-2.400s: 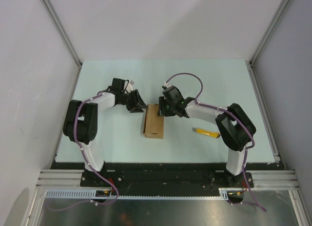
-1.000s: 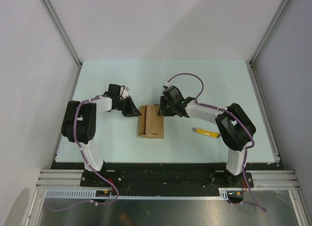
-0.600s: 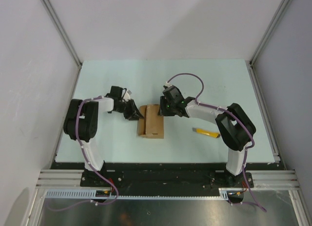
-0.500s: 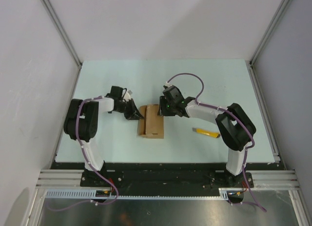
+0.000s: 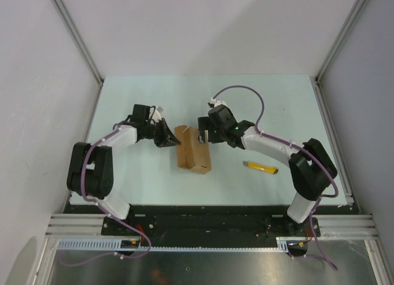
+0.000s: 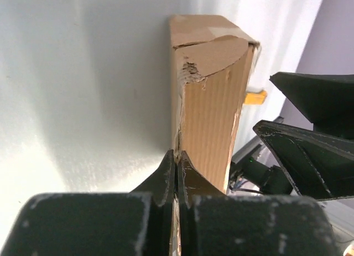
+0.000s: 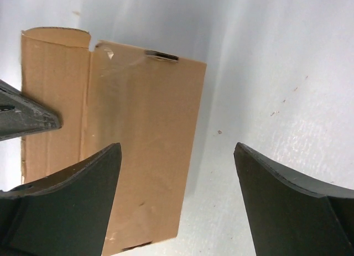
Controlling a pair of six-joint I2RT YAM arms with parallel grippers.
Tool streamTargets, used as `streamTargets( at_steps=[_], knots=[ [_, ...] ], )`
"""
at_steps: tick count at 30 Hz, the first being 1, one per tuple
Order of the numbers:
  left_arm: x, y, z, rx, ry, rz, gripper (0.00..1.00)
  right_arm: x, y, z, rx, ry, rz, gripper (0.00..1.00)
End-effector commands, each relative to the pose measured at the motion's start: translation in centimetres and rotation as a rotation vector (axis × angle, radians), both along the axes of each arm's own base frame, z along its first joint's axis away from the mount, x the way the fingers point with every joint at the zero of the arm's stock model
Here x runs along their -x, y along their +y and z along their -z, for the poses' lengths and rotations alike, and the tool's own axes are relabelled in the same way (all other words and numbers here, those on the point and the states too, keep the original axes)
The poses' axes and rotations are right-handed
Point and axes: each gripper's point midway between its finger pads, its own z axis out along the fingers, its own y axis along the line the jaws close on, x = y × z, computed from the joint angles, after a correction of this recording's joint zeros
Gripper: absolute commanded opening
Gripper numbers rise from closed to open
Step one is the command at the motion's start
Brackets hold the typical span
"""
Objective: Unpack the express box
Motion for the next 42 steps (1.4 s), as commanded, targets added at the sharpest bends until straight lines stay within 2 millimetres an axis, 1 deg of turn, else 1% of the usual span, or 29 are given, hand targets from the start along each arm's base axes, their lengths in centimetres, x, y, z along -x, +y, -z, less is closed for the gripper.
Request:
streamTargets(
  at_steps=[1, 2, 4, 7, 11, 12, 13, 14, 16, 21, 22, 24, 25, 26, 27, 28, 30, 31, 32, 34, 36, 37, 39, 40, 42],
  knots=[
    [0.5, -0.4, -3.2, 0.043, -0.029, -0.026, 0.0, 0.3, 0.3, -4.6, -0.038, -0.109, -0.023, 0.87],
    [0.6, -0.4, -3.4, 0.049, -0.031, -0.023, 0.0, 0.4, 0.5, -5.3, -0.051, -0.12, -0.028, 0.87],
    [0.6, -0.5, -3.7, 0.049, -0.037, -0.021, 0.0, 1.1, 1.3, -6.1, -0.064, -0.141, -0.056, 0.88],
    [0.6, -0.7, -3.9, 0.061, -0.034, -0.009, 0.0, 1.7, 2.5, -6.6, -0.084, -0.155, -0.107, 0.89],
    [0.6, -1.1, -4.5, 0.08, -0.04, 0.008, 0.0, 2.9, 4.2, -5.4, -0.082, -0.136, -0.179, 0.89],
    [0.6, -1.2, -4.7, 0.087, -0.042, 0.013, 0.0, 3.0, 4.2, -4.9, -0.063, -0.128, -0.179, 0.89],
    [0.6, -1.2, -5.0, 0.091, -0.047, 0.015, 0.0, 3.0, 4.2, -3.9, -0.035, -0.115, -0.177, 0.89],
    [0.5, -1.3, -5.1, 0.093, -0.052, 0.019, 0.0, 3.0, 4.6, -4.1, -0.024, -0.122, -0.182, 0.89],
    [0.5, -1.3, -5.2, 0.091, -0.057, 0.019, 0.0, 2.8, 4.1, -3.1, 0.036, -0.121, -0.157, 0.89],
    [0.7, -1.2, -4.8, 0.086, -0.048, 0.023, 0.0, 2.1, 2.7, -2.4, 0.117, -0.135, -0.088, 0.88],
    [0.8, -1.2, -4.8, 0.086, -0.049, 0.024, 0.0, 2.1, 2.7, -2.3, 0.122, -0.135, -0.085, 0.85],
    [0.8, -1.2, -5.0, 0.086, -0.056, 0.025, 0.0, 2.0, 2.4, -1.7, 0.138, -0.125, -0.08, 0.83],
    [0.7, -1.2, -5.1, 0.086, -0.06, 0.024, 0.0, 2.0, 2.3, -1.6, 0.141, -0.121, -0.076, 0.79],
    [0.7, -1.2, -5.2, 0.088, -0.062, 0.026, 0.0, 2.0, 2.2, -1.4, 0.144, -0.114, -0.072, 0.77],
    [0.6, -1.3, -5.8, 0.095, -0.073, 0.028, 0.0, 2.1, 2.0, -1.1, 0.146, -0.099, -0.066, 0.75],
    [0.7, -1.4, -6.2, 0.102, -0.077, 0.032, 0.0, 1.7, 1.5, -0.8, 0.149, -0.086, -0.052, 0.69],
    [0.6, -1.5, -7.3, 0.111, -0.105, 0.039, 0.0, 1.5, 0.8, -0.3, 0.152, -0.055, -0.04, 0.63],
    [0.6, -1.5, -8.3, 0.116, -0.132, 0.04, 0.0, 1.0, 0.1, -0.3, 0.15, -0.048, -0.018, 0.59],
    [0.6, -1.4, -8.9, 0.116, -0.146, 0.041, 0.0, 1.0, -0.2, -0.3, 0.152, -0.041, -0.013, 0.58],
    [0.8, -1.5, -10.3, 0.129, -0.175, 0.043, 0.0, 0.7, -0.6, -0.6, 0.151, -0.044, -0.005, 0.58],
    [1.2, -1.6, -11.2, 0.148, -0.178, 0.052, 0.0, 0.4, -1.0, -0.8, 0.145, -0.045, -0.002, 0.59],
    [1.3, -1.7, -11.5, 0.158, -0.182, 0.056, 0.0, 0.3, -1.1, -0.7, 0.148, -0.042, -0.003, 0.64],
    [1.5, -1.8, -12.2, 0.166, -0.194, 0.059, 0.0, 0.0, -1.5, -0.5, 0.152, -0.039, 0.008, 0.69],
    [1.6, -1.8, -12.5, 0.169, -0.199, 0.064, 0.0, -0.1, -1.7, -0.4, 0.159, -0.038, 0.01, 0.73],
    [1.7, -1.9, -12.9, 0.174, -0.208, 0.078, 0.0, -0.5, -2.2, -0.4, 0.166, -0.039, 0.026, 0.77]
  ],
)
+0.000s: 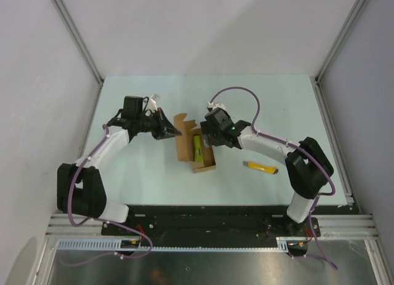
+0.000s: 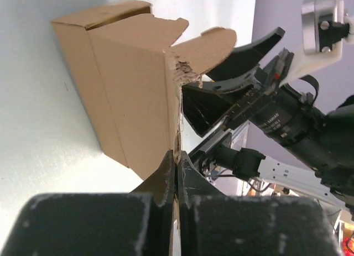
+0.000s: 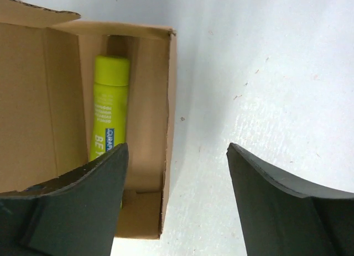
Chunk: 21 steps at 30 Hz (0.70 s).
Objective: Unpack the express box
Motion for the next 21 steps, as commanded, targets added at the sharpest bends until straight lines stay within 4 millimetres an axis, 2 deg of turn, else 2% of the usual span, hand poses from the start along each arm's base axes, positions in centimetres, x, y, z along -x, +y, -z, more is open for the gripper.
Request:
streamTargets(
  at_steps=[1, 4, 6, 8, 11, 15, 21],
  knots=[
    [0.6, -0.8, -3.5, 0.061, -0.059, 0.052, 0.0, -1.0, -0.1, -1.4, -0.01, -0.031, 0.022, 0.79],
    [0.7, -0.8, -2.8, 0.056, -0.039, 0.067, 0.0, -1.4, 0.1, -2.4, -0.037, -0.049, 0.012, 0.79],
    [1.0, -1.0, -2.6, 0.069, -0.022, 0.084, 0.0, -1.3, 0.9, -3.5, -0.077, -0.065, -0.026, 0.79],
    [1.4, -1.1, -2.6, 0.084, -0.012, 0.102, 0.0, -1.1, 2.3, -4.5, -0.125, -0.084, -0.073, 0.64],
    [1.8, -1.0, -1.9, 0.078, 0.0, 0.105, 0.0, 0.3, 4.1, -5.0, -0.128, -0.088, -0.117, 0.58],
    [2.0, -0.6, -0.6, 0.062, 0.032, 0.1, 0.0, 1.5, 5.5, -2.9, -0.092, -0.058, -0.126, 0.54],
    [2.4, 0.6, 0.3, 0.03, 0.023, 0.084, 0.0, 2.7, 7.6, -0.6, -0.097, -0.02, -0.157, 0.57]
  ],
)
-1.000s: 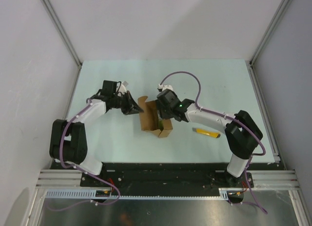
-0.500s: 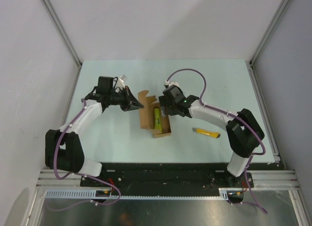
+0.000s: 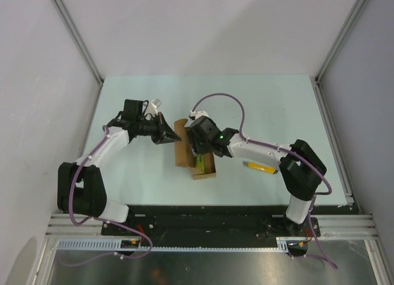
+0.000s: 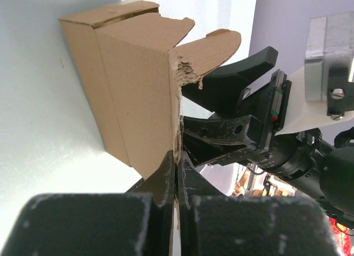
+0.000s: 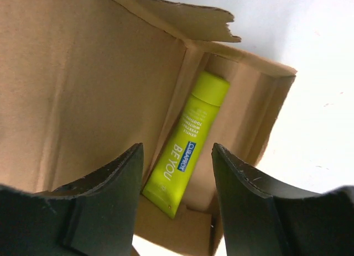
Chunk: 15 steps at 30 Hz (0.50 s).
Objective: Unpack the express box
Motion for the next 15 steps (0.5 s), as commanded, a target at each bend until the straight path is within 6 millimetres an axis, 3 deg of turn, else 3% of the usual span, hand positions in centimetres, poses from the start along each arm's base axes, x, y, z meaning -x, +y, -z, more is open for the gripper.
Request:
streamTargets(
  at_steps=[1, 8, 15],
  knots=[
    [1.0, 0.7, 0.3, 0.003, -0.012, 0.027, 0.0, -0.7, 1.6, 1.3, -0.025, 0.016, 0.008, 0.57],
    [1.9, 1.7, 2.5, -0.05, 0.015, 0.026, 0.0, -0.6, 0.9, 3.7, 0.038, 0.048, 0.022, 0.63],
    [1.8, 2.0, 2.9, -0.065, 0.008, 0.034, 0.0, -0.1, 1.2, 5.9, 0.06, 0.088, 0.0, 0.63]
  ],
)
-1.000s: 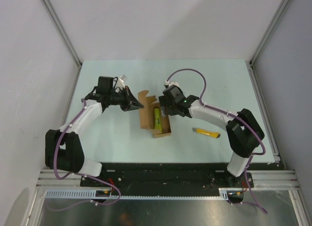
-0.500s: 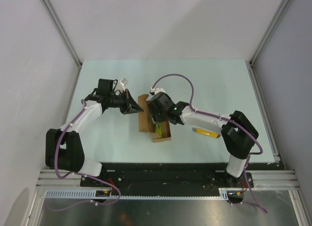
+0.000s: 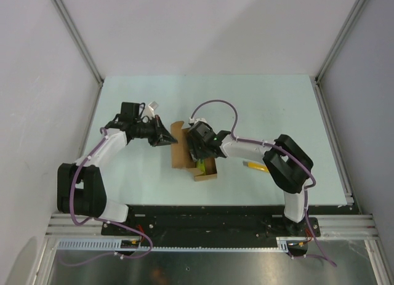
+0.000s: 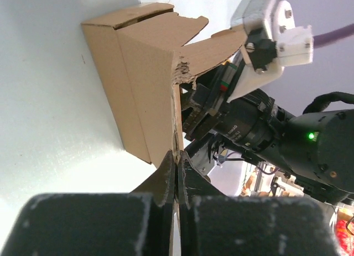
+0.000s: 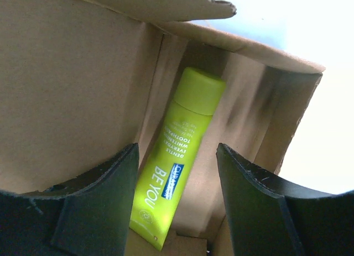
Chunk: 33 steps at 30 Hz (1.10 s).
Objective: Unpack the express box
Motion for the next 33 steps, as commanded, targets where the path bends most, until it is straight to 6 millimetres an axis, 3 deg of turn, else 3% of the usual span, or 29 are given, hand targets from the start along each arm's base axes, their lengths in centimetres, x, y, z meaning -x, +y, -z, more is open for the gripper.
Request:
streamTargets(
  at_steps=[1, 11, 14, 18, 24, 28, 33],
  knots=[
    [1.4, 0.5, 1.2, -0.038, 0.011, 0.035, 0.0, -0.5, 1.2, 0.2, -0.021, -0.002, 0.001, 0.63],
    [1.1, 1.6, 1.5, -0.051, -0.006, 0.037, 0.0, -0.4, 0.2, 2.5, 0.04, 0.025, 0.025, 0.45],
    [1.0, 1.8, 1.6, -0.056, -0.003, 0.035, 0.0, -0.6, 0.4, 1.9, 0.013, 0.027, 0.037, 0.38],
    [0.5, 2.0, 1.5, -0.077, -0.012, 0.018, 0.0, -1.2, 1.1, -1.2, -0.071, -0.01, 0.036, 0.36],
    [-0.6, 2.6, 0.7, -0.122, -0.054, -0.024, 0.0, -2.6, 1.9, -8.2, -0.245, -0.096, 0.031, 0.35],
    [-1.5, 3.1, 0.4, -0.151, -0.07, -0.055, 0.0, -3.5, 1.6, -13.1, -0.391, -0.126, 0.05, 0.34],
    [-3.1, 3.9, -0.9, -0.144, -0.087, -0.101, 0.0, -4.9, -0.2, -17.1, -0.516, -0.139, 0.102, 0.33]
  ],
)
